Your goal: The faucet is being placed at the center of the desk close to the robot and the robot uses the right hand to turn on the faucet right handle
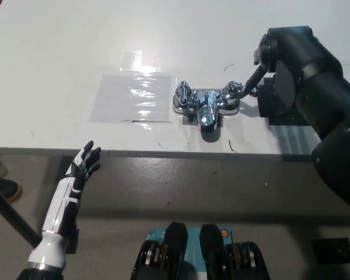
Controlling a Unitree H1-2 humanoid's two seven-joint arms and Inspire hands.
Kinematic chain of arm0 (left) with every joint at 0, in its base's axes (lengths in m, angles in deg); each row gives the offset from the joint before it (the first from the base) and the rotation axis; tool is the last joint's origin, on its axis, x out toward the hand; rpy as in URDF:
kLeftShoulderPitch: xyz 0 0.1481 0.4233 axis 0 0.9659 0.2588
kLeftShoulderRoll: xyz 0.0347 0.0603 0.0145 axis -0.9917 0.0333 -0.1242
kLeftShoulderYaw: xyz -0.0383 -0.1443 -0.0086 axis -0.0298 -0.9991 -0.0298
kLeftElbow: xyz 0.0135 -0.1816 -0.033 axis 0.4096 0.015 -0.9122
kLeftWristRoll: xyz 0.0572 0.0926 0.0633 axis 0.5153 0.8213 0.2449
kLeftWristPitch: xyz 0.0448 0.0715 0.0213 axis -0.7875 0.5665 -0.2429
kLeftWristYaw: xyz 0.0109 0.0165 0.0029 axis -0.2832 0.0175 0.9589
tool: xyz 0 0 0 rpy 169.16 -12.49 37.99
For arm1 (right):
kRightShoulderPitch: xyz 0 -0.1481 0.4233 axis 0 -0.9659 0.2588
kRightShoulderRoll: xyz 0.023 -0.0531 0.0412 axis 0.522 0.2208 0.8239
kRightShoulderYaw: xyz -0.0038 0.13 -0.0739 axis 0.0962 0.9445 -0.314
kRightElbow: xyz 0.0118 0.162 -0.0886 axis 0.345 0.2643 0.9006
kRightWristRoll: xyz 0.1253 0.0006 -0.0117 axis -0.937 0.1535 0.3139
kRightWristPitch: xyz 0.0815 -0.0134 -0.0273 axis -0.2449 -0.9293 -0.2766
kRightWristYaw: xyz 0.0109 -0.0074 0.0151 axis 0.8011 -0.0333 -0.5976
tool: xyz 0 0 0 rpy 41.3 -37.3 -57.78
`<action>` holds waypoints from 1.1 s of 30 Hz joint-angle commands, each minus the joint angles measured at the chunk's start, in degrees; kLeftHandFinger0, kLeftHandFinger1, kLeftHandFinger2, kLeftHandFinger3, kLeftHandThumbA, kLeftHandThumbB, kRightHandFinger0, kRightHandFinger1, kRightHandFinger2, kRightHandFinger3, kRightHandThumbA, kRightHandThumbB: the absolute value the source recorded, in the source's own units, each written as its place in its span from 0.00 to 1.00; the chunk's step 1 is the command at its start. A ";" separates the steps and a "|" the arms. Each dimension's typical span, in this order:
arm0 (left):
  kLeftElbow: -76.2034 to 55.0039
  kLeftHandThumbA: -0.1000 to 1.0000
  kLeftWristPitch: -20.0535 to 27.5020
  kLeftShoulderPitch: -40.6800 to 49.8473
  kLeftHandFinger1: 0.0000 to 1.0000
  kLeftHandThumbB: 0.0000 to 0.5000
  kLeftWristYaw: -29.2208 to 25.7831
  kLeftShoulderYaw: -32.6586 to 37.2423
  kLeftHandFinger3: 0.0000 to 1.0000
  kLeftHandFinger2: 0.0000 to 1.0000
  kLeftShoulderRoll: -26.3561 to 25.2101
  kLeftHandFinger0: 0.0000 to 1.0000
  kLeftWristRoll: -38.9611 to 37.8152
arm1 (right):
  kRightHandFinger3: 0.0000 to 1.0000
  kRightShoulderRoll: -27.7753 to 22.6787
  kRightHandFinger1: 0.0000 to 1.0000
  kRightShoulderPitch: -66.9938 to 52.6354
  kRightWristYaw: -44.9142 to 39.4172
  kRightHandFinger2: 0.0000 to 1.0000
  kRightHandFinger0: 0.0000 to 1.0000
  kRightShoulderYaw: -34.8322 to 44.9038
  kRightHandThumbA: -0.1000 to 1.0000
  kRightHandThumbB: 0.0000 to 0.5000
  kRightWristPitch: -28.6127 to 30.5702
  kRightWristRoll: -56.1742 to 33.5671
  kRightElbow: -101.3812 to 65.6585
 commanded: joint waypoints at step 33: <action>-1.56 1.00 0.02 -0.85 1.00 0.58 0.65 -0.48 1.00 1.00 -0.83 1.00 -1.18 | 1.00 -7.75 1.00 1.08 9.28 1.00 1.00 20.38 0.90 0.95 7.56 -9.94 -3.62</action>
